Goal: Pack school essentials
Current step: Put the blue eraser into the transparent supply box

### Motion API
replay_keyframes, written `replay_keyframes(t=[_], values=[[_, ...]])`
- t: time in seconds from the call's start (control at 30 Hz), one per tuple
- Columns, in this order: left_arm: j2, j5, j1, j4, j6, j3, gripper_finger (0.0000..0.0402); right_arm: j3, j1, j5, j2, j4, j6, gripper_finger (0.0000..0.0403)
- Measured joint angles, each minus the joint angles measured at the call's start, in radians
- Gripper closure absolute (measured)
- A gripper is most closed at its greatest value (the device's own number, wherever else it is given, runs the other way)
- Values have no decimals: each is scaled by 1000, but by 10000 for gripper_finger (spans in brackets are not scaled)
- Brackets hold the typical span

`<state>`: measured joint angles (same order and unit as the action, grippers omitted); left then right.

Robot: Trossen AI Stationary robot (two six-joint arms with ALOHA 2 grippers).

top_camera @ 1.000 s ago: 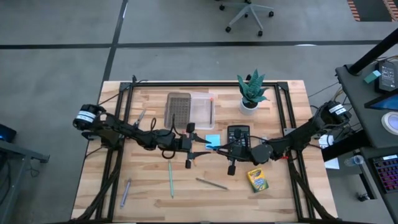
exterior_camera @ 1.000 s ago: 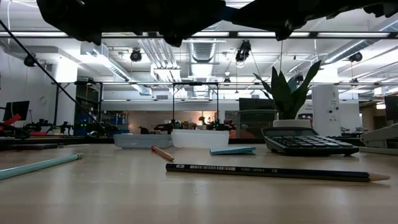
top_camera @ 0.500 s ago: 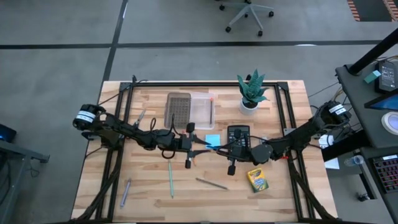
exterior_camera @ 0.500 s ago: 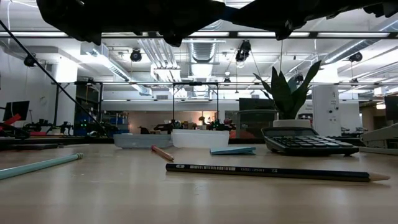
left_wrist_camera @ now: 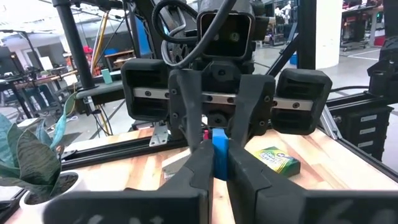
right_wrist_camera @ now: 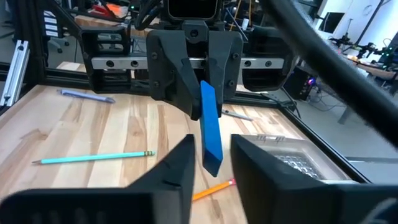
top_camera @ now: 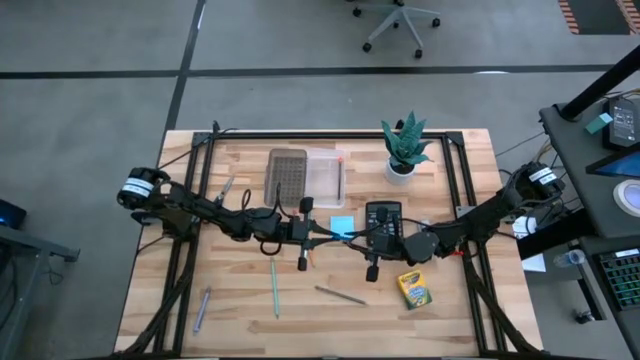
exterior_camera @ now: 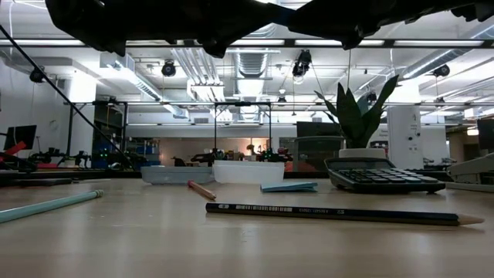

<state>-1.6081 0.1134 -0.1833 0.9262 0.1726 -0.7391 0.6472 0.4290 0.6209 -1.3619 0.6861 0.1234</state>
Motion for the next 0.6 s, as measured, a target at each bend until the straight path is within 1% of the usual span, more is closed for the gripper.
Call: replay_keyframes(t=[0.13, 0.27, 0.33, 0.37, 0.43, 0.5, 0.53, 0.6], values=[[1, 3, 0, 0, 0, 3, 394, 0, 0, 8, 6, -5, 5, 249], [12, 44, 0, -4, 2, 14, 394, 0, 0, 10, 42, -57, 6, 210], [26, 71, 1, -39, 10, 15, 394, 0, 0, 11, 70, -97, -1, 196], [36, 101, 0, -70, 18, 15, 394, 0, 0, 13, 87, -121, -7, 191], [53, 194, 3, -141, 26, 15, 395, 0, 0, 36, 120, -173, -28, 182], [77, 329, 14, -241, 28, 16, 395, 0, 0, 54, 155, -237, -53, 177], [91, 415, 22, -302, 25, 16, 395, 0, 0, 62, 169, -265, -67, 176], [112, 645, 45, -447, -20, 16, 395, 0, 0, 64, 194, -313, -92, 175]])
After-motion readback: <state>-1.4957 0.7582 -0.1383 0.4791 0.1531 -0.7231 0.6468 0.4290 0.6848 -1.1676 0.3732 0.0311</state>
